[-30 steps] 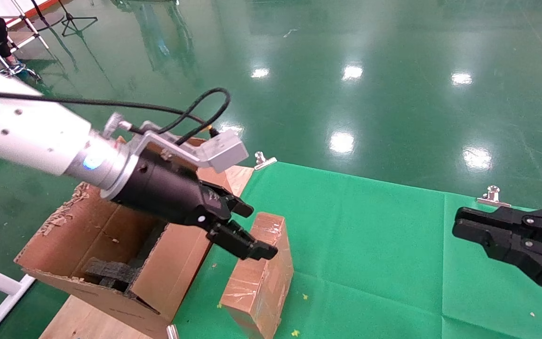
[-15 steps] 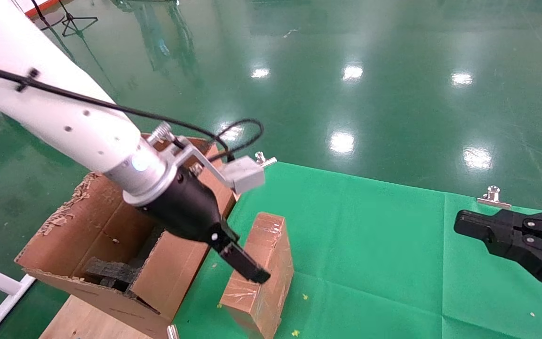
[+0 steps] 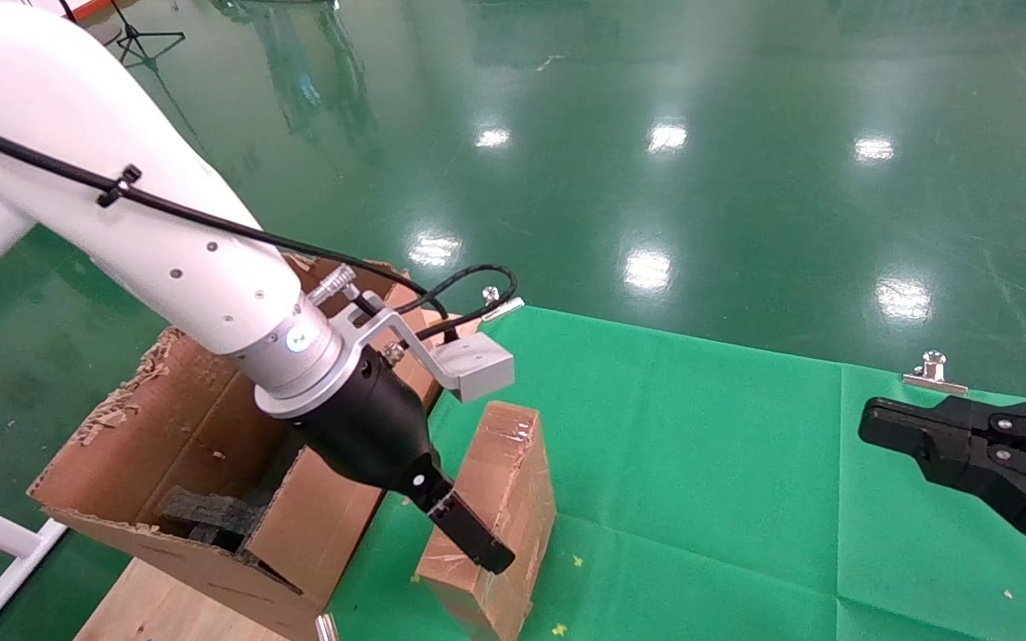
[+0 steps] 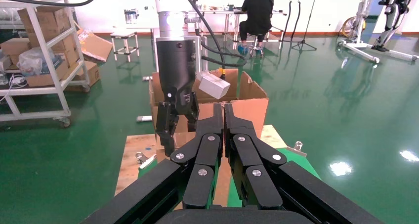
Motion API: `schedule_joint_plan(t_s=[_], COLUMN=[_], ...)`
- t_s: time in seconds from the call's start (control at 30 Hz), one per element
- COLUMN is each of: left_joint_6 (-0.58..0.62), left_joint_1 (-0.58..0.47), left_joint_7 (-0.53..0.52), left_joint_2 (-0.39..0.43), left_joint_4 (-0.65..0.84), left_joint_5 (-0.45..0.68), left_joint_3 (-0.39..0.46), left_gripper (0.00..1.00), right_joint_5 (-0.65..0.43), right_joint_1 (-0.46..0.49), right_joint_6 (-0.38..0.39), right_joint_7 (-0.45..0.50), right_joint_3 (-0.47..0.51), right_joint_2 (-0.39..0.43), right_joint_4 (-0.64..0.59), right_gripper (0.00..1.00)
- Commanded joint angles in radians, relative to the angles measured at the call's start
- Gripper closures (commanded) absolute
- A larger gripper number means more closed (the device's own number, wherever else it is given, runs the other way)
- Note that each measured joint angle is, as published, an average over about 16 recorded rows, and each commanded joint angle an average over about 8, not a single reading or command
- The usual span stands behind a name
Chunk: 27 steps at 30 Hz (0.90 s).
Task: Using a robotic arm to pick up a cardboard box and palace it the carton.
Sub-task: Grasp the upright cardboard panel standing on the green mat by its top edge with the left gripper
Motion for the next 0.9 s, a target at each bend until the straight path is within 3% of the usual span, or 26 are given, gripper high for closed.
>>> schedule_joint_plan(t_s=[0.03,0.9], left_joint_6=[-0.005,0.002], left_joint_1=[-0.004,0.004], left_joint_7=[0.0,-0.003], left_joint_2=[0.002,-0.001], left_joint_4=[-0.001,0.0], left_joint_5=[-0.001,-0.001], left_joint_3=[0.009,-0.004], left_gripper=[1.0,1.0], right_joint_5=[0.0,0.0], right_joint_1=[0.0,0.0], right_joint_6=[0.0,0.0], right_joint_7=[0.0,0.0], right_joint_3=[0.0,0.0], right_joint_2=[0.0,0.0], right_joint_4=[0.0,0.0], right_gripper=[0.0,0.0])
